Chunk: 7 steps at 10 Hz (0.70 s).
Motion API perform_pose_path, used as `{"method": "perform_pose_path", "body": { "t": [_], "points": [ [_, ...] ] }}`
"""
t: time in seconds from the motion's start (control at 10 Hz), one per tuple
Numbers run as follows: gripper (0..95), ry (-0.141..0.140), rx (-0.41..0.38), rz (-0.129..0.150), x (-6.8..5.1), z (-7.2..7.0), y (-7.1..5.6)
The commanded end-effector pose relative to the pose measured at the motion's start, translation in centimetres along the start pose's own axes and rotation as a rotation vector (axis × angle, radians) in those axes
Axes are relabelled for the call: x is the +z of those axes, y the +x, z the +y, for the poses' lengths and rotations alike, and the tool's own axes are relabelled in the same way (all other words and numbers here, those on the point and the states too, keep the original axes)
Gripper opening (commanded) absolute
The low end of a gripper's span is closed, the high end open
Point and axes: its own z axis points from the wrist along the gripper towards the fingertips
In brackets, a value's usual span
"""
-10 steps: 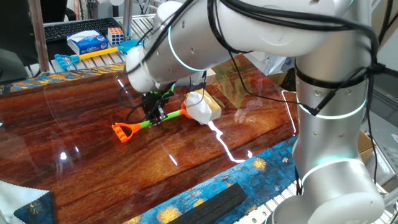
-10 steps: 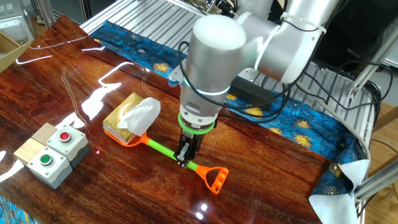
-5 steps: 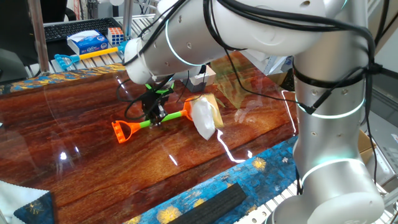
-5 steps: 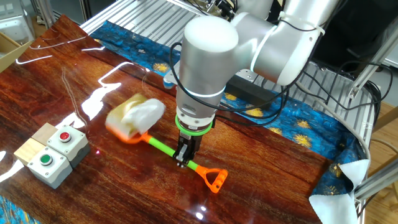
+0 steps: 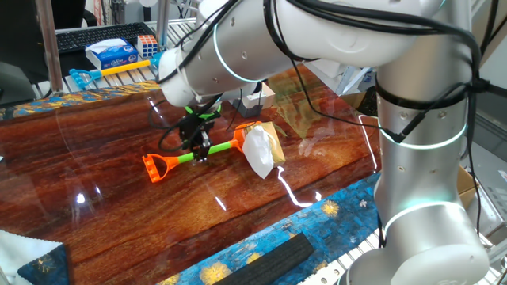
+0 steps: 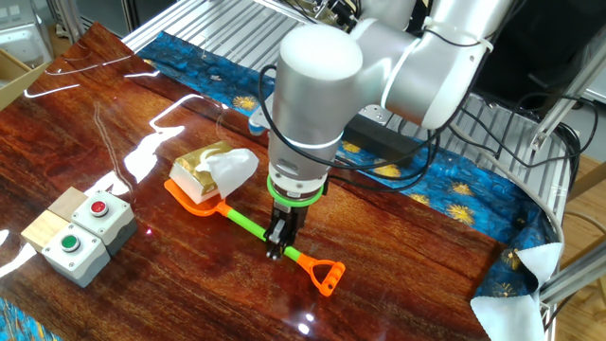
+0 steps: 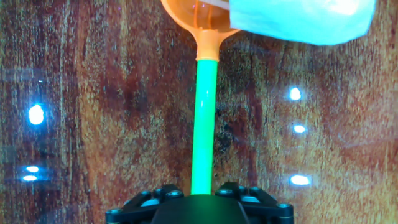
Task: Use a shovel to scoop up an object
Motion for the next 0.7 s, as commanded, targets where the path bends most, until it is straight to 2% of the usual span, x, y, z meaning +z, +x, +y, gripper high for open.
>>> {"method": "perform_pose_path", "body": {
  "t": [0.1,0.4,0.7],
  "points": [
    [57.0,0.009,0.004,-0.001,0.2,0.6,0.2],
    [57.0,0.036,0.009,-0.007,-0.2,2.1,0.9],
    [57.0,0.048,0.001,-0.010,-1.0,4.0,1.5]
  ]
}}
